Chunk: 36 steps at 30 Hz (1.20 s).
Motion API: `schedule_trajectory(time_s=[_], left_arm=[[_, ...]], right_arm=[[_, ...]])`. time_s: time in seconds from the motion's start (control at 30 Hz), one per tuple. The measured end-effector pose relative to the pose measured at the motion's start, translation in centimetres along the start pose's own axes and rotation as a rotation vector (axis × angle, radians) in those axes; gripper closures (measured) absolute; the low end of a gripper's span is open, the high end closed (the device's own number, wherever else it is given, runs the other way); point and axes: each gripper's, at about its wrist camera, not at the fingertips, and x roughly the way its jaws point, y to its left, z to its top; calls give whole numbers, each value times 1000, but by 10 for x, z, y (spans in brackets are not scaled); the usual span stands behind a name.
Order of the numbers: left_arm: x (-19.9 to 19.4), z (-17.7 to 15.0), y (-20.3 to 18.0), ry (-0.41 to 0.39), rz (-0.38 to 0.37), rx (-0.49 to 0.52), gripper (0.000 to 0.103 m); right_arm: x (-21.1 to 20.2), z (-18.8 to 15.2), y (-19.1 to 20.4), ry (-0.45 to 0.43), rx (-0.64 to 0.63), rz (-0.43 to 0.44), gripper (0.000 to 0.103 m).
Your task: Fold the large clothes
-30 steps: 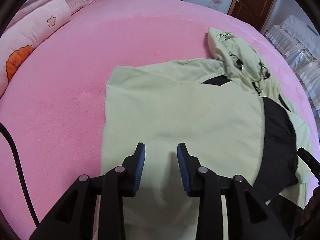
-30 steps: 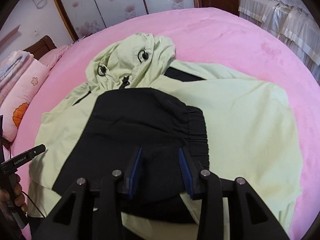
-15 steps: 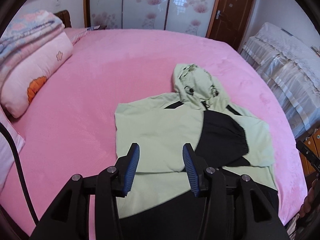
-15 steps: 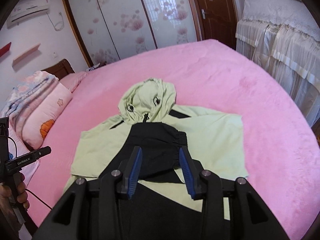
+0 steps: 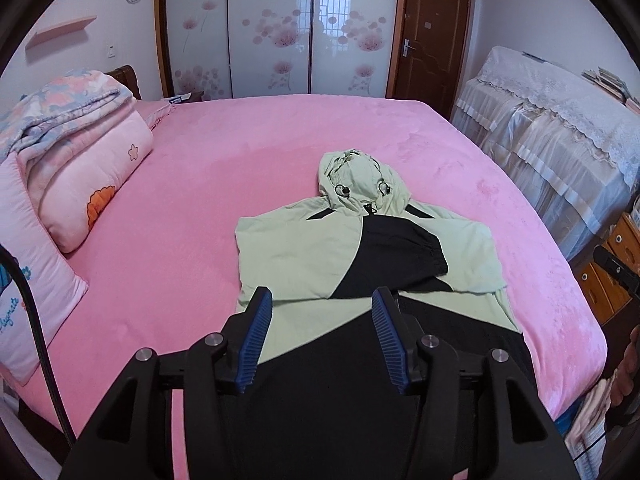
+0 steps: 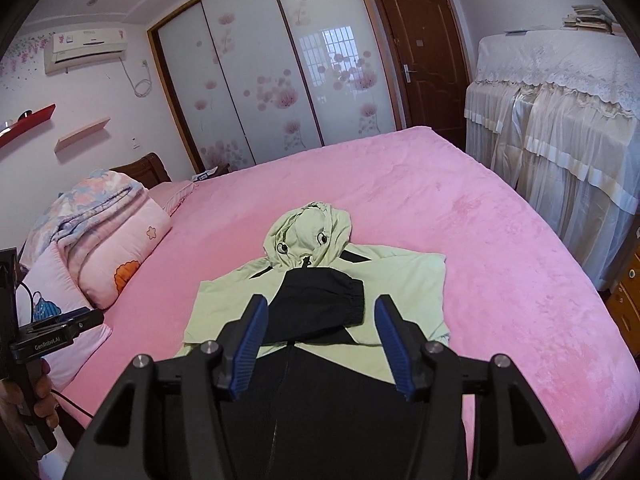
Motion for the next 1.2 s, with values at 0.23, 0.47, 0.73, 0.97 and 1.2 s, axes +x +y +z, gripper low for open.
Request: schedule_trajectory(time_s=[0.23, 0.47, 0.73, 0.97, 1.2], left_arm=[[-25, -41, -4, 17, 15, 1, 52], [-21, -91, -2, 92, 4, -42, 52], [9, -166, 19, 224, 16, -171, 52], [43, -238, 57, 348, 44, -305, 52], [69, -286, 94, 386, 36, -402, 52]], right_arm=[[-31, -31, -9, 9, 5, 8, 47], [-39, -72, -15, 75, -26, -27, 47], [-26, -124, -32, 174, 2, -70, 47], [3, -172, -61, 316, 85, -120, 47], [15, -204, -83, 408, 114, -150, 47]])
